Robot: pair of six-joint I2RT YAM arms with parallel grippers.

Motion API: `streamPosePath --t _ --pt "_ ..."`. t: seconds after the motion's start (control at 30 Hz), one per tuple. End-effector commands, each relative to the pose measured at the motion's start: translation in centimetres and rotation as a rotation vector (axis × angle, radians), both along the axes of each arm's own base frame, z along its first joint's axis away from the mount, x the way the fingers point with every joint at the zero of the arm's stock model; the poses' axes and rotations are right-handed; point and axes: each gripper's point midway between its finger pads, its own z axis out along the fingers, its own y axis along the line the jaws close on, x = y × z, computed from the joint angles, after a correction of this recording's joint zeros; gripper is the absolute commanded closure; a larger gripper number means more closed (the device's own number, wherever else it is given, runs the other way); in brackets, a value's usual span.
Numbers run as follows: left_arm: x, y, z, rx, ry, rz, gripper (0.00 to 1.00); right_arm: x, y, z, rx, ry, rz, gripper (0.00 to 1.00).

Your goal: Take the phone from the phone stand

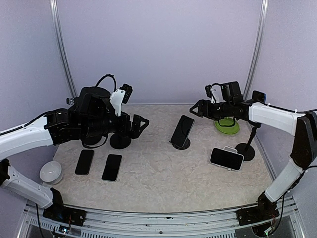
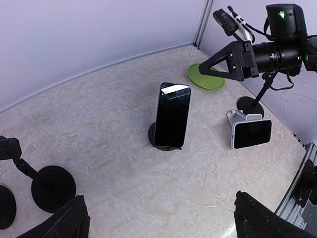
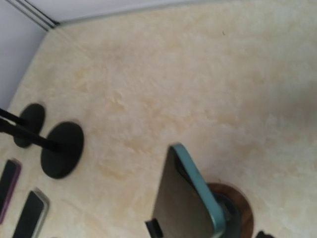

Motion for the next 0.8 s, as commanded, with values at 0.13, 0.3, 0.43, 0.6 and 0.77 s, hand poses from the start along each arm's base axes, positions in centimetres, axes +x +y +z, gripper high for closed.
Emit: streamPosePath --t 0.13,0.3,0.43,0.6,0.77 --pt "-0.9 0.2 0.6 -0.038 -0.002 -0.014 0.01 0.2 0.8 -4.0 0.012 0.066 0.059 0.21" --pt "-1.0 0.3 0.6 -0.035 -0.002 -0.014 0.01 0.5 1.7 -5.1 0.043 0.089 0.088 0.27" --pt "-0.9 0.4 0.6 -0.032 -0.004 -0.011 0.01 0.7 2.5 -5.9 0.065 0.108 0.117 0.33" --pt "-1.0 0.4 0.6 -0.029 -0.006 -0.01 0.01 1.0 3.1 -6.6 0.085 0.13 0.134 0.45" --pt "-1.0 0.4 0.6 -0.029 -0.007 -0.014 0.01 0.8 3.1 -7.6 0.092 0.158 0.133 0.59"
